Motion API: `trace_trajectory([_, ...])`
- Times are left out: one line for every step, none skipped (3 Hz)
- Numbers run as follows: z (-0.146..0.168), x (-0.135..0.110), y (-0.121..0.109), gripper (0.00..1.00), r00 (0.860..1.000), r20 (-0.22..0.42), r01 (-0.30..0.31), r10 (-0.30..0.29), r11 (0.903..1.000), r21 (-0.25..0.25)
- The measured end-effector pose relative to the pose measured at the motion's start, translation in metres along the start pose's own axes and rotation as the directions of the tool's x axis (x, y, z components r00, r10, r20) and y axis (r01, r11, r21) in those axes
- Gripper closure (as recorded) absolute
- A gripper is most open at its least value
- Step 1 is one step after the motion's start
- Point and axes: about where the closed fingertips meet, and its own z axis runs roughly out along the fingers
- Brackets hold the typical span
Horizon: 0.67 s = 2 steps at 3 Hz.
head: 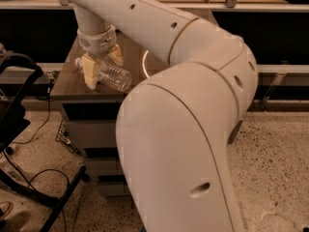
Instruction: Place water bottle upright
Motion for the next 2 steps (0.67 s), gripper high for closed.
trace_trajectory([0.0028,-0.0052,-0.0007,0.49,1.0,0.016,0.0,0.0,1.0,0.001])
trace_trajectory([0.0067,-0.0107,-0.0012,0.8,1.0,0.031,0.001,-0.001,1.0,0.002])
